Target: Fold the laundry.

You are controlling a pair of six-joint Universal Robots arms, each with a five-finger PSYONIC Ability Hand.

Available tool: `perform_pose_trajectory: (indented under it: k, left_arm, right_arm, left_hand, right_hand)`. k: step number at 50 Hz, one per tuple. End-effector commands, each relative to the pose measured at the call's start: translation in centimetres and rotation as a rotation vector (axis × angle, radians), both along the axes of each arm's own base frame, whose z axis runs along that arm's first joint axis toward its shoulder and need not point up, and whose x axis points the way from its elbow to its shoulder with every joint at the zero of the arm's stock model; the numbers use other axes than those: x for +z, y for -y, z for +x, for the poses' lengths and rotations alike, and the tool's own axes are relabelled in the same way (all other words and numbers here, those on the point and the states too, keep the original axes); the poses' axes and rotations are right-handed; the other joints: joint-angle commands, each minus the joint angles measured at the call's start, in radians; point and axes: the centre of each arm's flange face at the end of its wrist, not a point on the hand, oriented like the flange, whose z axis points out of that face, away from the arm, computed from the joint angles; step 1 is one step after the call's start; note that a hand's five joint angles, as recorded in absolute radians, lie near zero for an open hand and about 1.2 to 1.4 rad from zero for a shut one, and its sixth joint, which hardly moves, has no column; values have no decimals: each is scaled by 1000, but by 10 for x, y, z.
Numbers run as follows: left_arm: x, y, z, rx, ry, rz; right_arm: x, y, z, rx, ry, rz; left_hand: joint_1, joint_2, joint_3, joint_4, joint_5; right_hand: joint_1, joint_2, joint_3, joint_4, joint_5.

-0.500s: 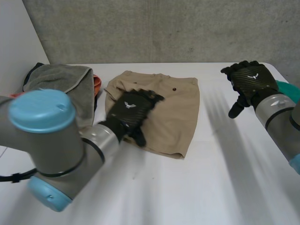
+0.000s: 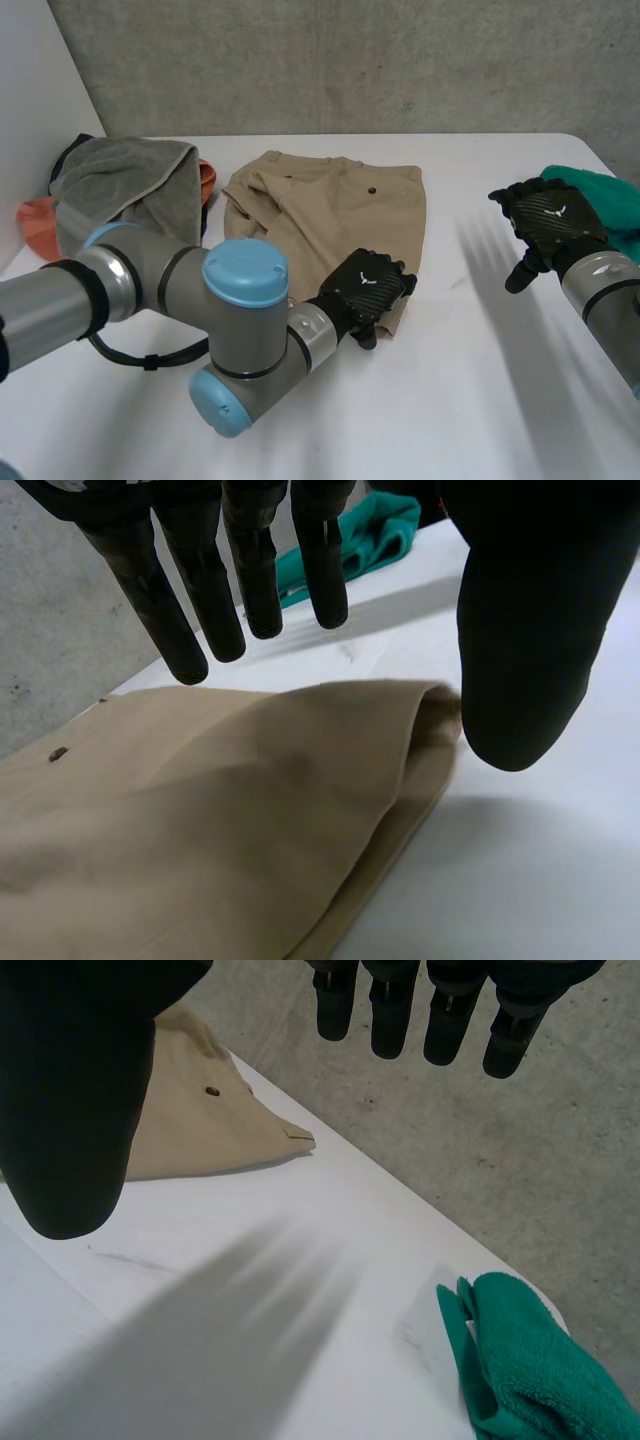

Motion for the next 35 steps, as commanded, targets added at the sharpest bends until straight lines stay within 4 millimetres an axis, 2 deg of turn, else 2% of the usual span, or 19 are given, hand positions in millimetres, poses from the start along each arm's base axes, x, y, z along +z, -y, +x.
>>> perform_pose_trajectory:
  k: [1,13,17,18,20,25,27,29,30,35]
  left_arm:
    - [-10,9,-5,21,13,-22]
    - [-25,16,-15,8,26,-46]
    - [-27,18,-19,10,21,-58]
    - [-25,19,-20,20,18,-67]
    - [-21,21,-20,47,16,-82]
    - [15,33,-9,237,-1,-153]
    - [39,34,1,309,-20,-183]
    - [53,33,7,315,-37,-194]
    - [68,29,15,313,-48,-199]
    - [105,13,41,294,-83,-219]
  right_arm:
    - [-2,0,0,1,0,6]
    - [-4,2,-2,-3,-2,13]
    - [-5,2,-2,-3,-2,15]
    - [-5,2,-2,-4,-4,14]
    - [-5,2,-2,-5,-5,11]
    - [-7,6,-3,-7,-4,9]
    - [-8,9,-4,-10,-4,11]
    - [-9,12,-4,-7,-4,14]
    - [-9,16,-2,-1,-1,13]
    - [-6,24,4,49,17,30]
  left_hand:
    - [180,179,179,175,171]
    - [300,300,299,295,291]
    - [622,622,621,617,613]
    - [913,913,913,909,905]
    - [916,916,916,912,908]
    - [916,916,916,912,908]
    - [916,916,916,912,908]
    - [916,916,916,912,908]
    - [916,916,916,912,908]
    - [916,916,916,912,908]
  right_hand:
    - [-48,-33,-32,-31,-47]
    - [-48,-33,-32,-31,-47]
    - [-48,-33,-32,-31,-47]
    - [-48,-33,-32,-31,-47]
    - [-48,-33,-32,-31,-47]
    - [-48,-33,-32,-31,-47]
    - [-48,-33,-32,-31,-47]
    - [-48,-33,-32,-31,-47]
    - [-48,-33,-32,-31,-47]
    - [-48,-33,-32,-31,-47]
